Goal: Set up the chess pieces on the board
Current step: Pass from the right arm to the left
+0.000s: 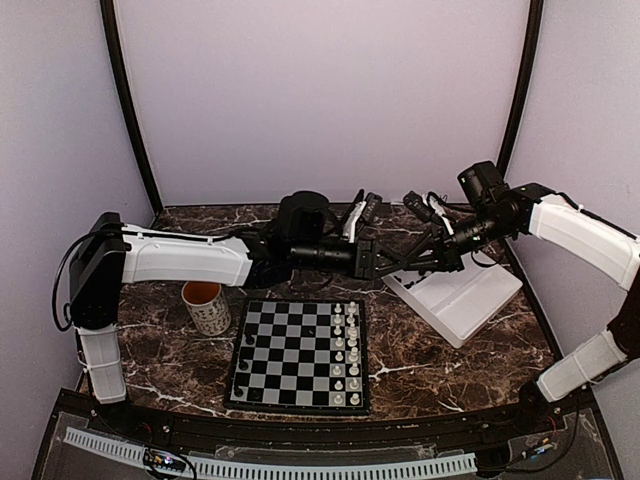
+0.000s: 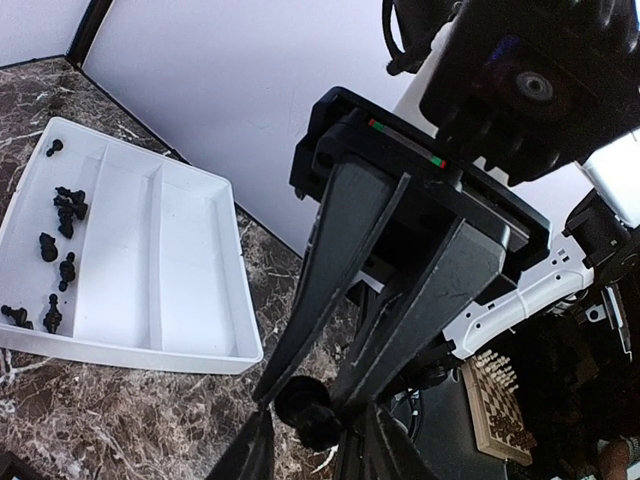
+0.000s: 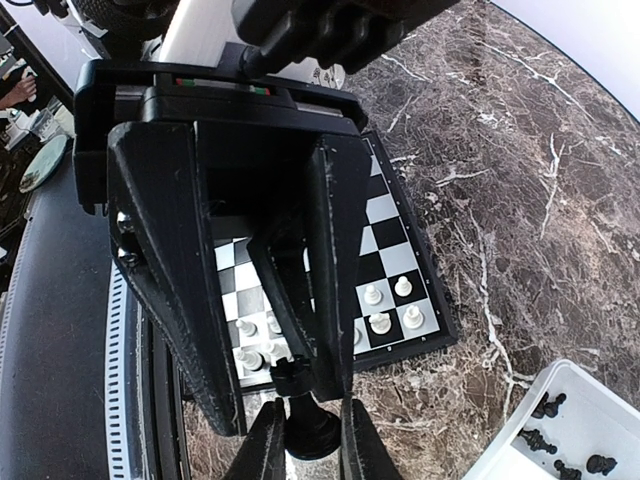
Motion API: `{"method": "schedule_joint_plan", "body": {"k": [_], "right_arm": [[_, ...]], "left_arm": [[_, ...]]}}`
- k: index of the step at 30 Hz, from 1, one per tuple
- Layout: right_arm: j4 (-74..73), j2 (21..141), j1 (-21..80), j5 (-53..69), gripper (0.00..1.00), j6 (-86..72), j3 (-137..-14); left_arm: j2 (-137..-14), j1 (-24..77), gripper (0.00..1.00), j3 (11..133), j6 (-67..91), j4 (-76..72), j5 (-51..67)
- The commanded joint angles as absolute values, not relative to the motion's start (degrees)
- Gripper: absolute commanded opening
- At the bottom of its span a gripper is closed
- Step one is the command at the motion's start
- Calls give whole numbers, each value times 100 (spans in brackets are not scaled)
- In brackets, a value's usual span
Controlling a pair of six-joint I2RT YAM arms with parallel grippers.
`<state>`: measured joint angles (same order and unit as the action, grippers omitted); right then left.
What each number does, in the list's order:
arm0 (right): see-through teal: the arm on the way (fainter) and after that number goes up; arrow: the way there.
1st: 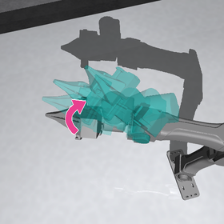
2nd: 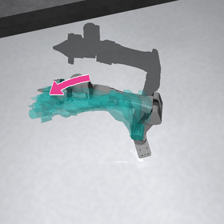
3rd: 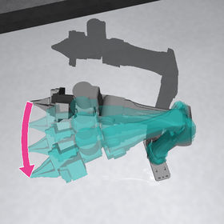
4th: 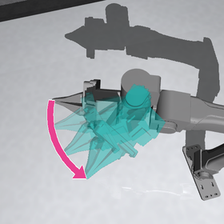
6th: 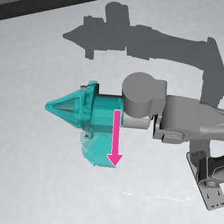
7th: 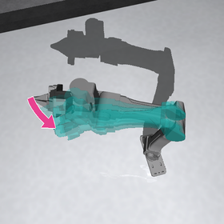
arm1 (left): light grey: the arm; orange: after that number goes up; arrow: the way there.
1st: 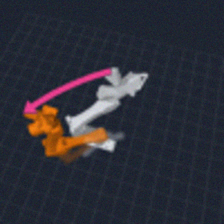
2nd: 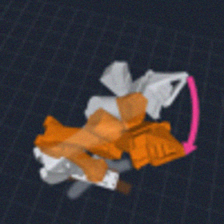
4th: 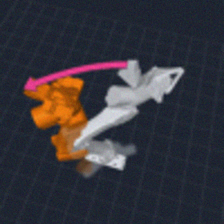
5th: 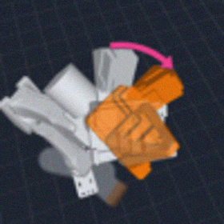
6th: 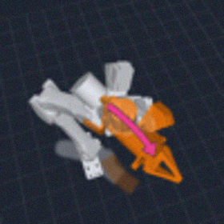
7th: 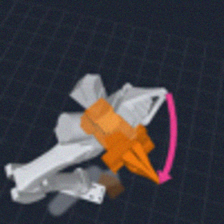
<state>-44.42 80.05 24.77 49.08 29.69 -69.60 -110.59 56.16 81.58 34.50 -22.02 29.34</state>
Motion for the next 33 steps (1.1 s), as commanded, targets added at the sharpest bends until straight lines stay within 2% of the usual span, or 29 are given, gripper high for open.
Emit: {"method": "schedule_joint_plan", "body": {"k": [1, 14, 20, 24, 29, 33], "right_arm": [[-4457, 8047, 2540, 4923, 9, 3023, -7022], [-4467, 8052, 2549, 4878, 9, 3063, -7014], [-4453, 8047, 2549, 4853, 10, 3051, -7006], [-4515, 8014, 2553, 4866, 21, 3081, -7045], [-4681, 7535, 2218, 4977, 46, 3422, -6978], [-3922, 6992, 1675, 4973, 55, 3064, -6374]], "left_arm": [[-10847, 5597, 32, 8045, 3593, -2683, 2950], [-10868, 5555, 19, 7935, 3755, -2943, 2962], [-10913, 5550, 7, 7938, 3759, -2978, 3029], [-10870, 5536, 5, 7956, 3628, -2727, 3009], [-10247, 5440, 5, 7822, 2609, -1454, 2444], [-9442, 5254, 5, 7341, 1705, -225, 1527]]}}
